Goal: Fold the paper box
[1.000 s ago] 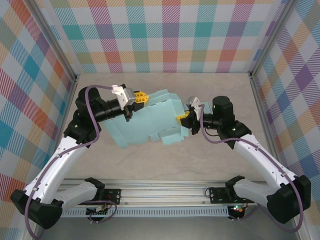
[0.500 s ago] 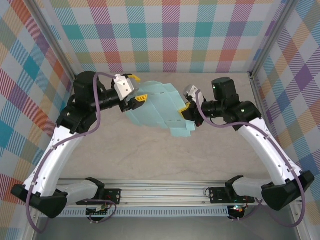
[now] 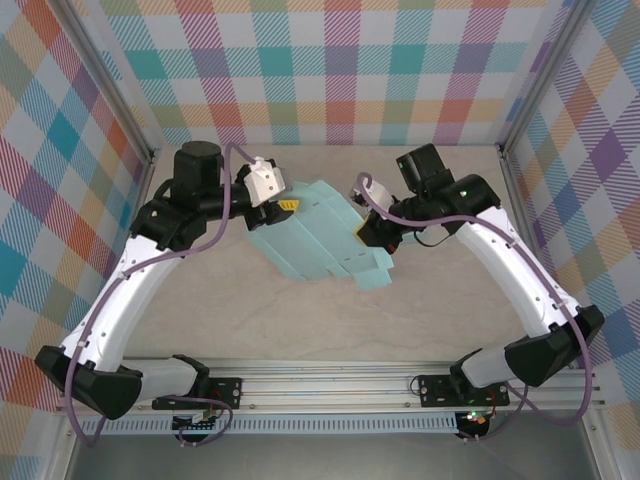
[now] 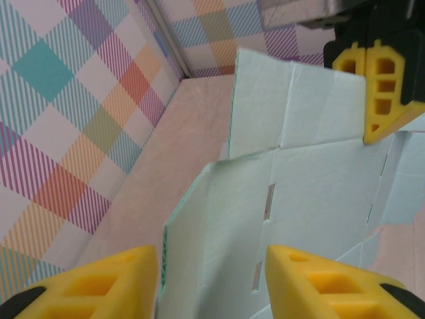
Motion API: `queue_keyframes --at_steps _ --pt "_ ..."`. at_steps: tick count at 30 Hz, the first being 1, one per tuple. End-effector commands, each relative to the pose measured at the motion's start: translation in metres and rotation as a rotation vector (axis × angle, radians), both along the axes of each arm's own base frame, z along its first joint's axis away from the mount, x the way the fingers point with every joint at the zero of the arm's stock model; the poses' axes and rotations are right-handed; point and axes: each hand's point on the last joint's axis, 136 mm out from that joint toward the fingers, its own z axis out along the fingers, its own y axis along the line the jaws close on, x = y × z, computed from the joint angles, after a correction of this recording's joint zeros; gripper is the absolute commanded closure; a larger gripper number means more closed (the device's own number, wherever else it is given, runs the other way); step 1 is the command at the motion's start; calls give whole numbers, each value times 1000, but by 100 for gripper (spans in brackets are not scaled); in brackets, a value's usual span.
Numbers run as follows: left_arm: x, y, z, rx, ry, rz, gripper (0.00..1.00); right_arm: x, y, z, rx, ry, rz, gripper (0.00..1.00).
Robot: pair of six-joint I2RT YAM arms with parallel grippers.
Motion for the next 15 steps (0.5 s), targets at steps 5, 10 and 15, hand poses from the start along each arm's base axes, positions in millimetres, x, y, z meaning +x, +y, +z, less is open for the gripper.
queue_keyframes --at_steps 5,10,15 --pt "20 2 -30 38 58 49 80 -6 6 3 -18 35 74 100" --pt "38 6 -42 -11 95 160 100 18 5 -8 -84 0 14 100" --pt "45 10 -76 -66 206 255 100 44 3 -13 -126 -80 -45 100"
